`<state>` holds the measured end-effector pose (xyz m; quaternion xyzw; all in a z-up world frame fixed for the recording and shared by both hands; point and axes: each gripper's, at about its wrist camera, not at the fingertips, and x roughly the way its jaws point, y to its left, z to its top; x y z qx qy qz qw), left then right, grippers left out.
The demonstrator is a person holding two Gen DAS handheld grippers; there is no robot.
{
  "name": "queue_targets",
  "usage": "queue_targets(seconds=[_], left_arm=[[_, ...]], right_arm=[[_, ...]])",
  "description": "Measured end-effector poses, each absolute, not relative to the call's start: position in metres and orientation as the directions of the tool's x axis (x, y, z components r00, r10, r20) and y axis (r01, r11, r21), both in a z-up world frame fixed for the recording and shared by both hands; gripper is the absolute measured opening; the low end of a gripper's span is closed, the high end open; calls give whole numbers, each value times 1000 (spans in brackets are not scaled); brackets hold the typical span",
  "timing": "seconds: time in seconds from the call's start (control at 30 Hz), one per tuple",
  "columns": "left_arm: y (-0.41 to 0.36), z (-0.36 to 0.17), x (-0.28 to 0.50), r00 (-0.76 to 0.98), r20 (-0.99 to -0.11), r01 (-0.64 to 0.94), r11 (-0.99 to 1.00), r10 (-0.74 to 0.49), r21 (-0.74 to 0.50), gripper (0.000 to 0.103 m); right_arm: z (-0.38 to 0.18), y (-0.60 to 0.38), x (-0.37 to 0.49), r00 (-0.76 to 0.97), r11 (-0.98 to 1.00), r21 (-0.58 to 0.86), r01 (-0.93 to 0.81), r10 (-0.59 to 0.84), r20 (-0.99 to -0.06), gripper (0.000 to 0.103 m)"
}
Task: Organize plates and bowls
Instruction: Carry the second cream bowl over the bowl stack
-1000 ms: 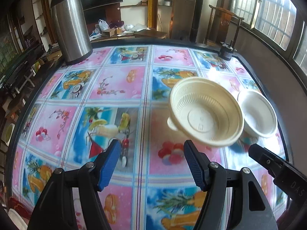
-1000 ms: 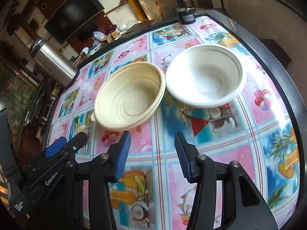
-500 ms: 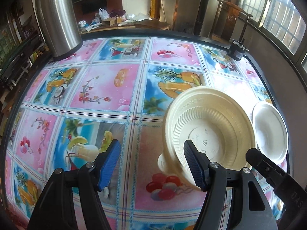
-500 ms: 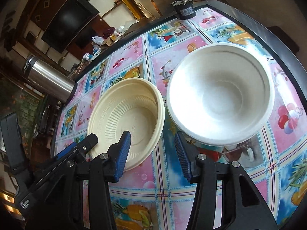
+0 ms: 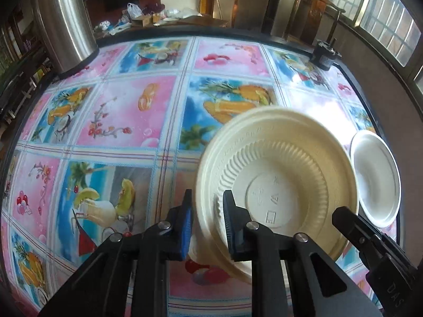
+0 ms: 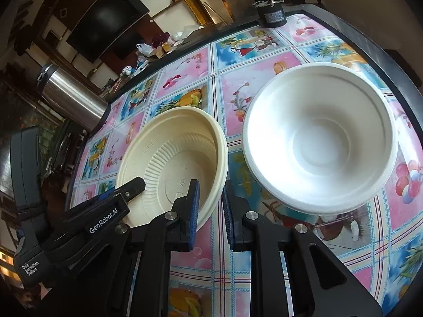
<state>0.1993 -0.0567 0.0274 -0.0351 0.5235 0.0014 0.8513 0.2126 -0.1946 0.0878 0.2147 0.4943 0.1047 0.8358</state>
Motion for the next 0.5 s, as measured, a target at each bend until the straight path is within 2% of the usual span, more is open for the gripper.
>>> queue_targets(seconds=[0.17, 0.5], left_arm=[[-52, 27, 185, 438, -896, -38, 995, -70, -96, 17], [-46, 44, 124, 475, -879, -27, 998, -36, -55, 17]], right_arm=[[93, -196, 199, 490, 883, 468, 29, 396, -777, 16], [98, -188, 151, 470, 875, 484, -1, 428, -772, 16]])
